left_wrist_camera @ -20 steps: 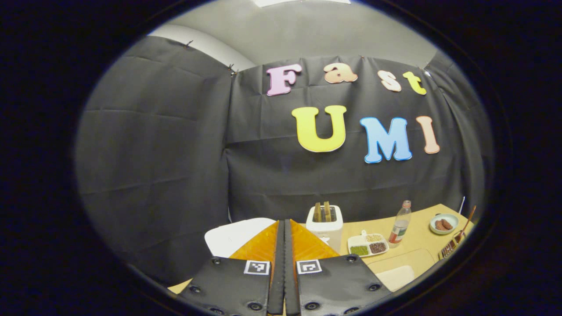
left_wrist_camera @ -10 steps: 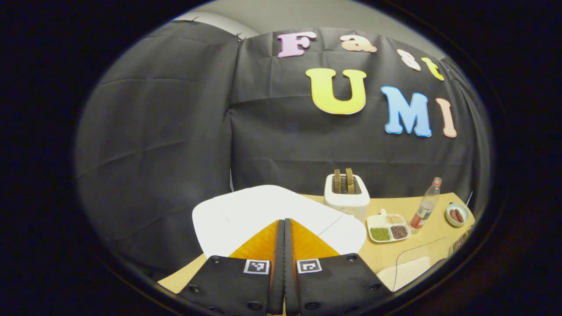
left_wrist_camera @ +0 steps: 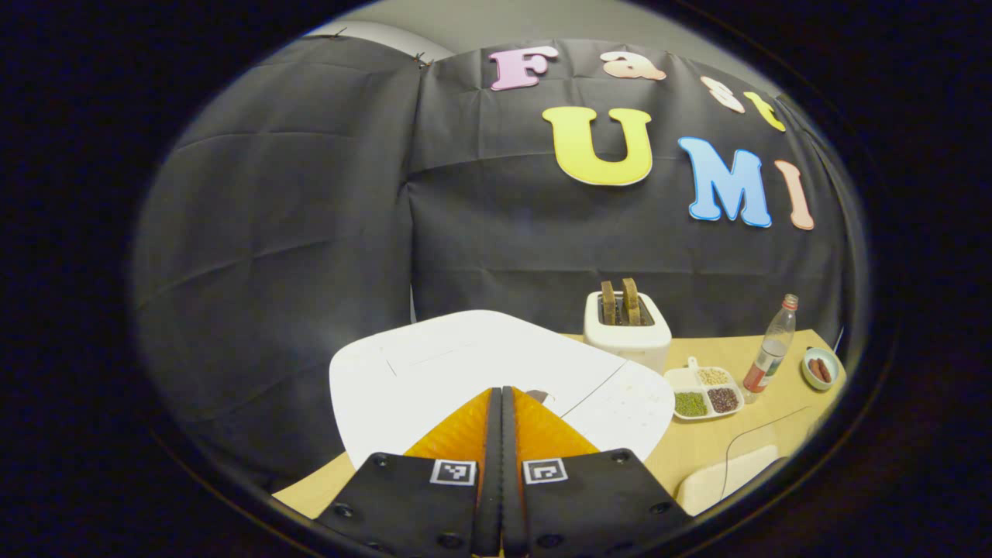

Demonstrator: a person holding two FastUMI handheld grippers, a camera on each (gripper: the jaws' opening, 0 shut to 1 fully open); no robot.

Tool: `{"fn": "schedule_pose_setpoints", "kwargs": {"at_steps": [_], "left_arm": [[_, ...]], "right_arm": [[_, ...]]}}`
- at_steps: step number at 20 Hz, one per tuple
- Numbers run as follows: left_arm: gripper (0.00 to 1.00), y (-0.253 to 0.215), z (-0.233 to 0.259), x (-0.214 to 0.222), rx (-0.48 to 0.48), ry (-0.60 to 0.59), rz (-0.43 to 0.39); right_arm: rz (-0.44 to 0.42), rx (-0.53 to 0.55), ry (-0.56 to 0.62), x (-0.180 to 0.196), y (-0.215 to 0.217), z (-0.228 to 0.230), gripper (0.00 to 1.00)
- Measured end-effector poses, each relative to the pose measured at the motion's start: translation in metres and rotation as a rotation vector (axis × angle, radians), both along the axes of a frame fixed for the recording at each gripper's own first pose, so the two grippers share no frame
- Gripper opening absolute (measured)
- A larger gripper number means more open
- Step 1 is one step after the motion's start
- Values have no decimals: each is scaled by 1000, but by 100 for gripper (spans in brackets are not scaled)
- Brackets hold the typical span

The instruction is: Close the left gripper, press the button to open the rice cooker; take a wooden spoon from the chopstick holder with the right hand, scoop a spoonful of rice and pour it into the rice cooker, then put the wooden spoon back into the chopstick holder.

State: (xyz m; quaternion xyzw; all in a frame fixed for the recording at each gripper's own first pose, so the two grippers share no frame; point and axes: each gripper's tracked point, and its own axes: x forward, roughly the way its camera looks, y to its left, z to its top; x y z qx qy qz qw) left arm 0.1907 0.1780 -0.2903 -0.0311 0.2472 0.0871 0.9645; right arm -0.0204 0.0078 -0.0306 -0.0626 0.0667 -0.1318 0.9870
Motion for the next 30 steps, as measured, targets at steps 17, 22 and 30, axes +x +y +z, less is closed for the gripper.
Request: {"fn": "schedule_pose_setpoints", "kwargs": {"at_steps": [17, 22, 30], "left_arm": [[13, -21, 180, -32, 39, -351, -13], [95, -53, 238, -65, 26, -456, -43], [96, -116, 281, -116, 25, -505, -113]], "right_arm": [[157, 34, -39, 33, -11, 5, 98], [157, 105, -56, 54, -33, -3, 98], [142, 213, 28, 100, -74, -68, 98]]}}
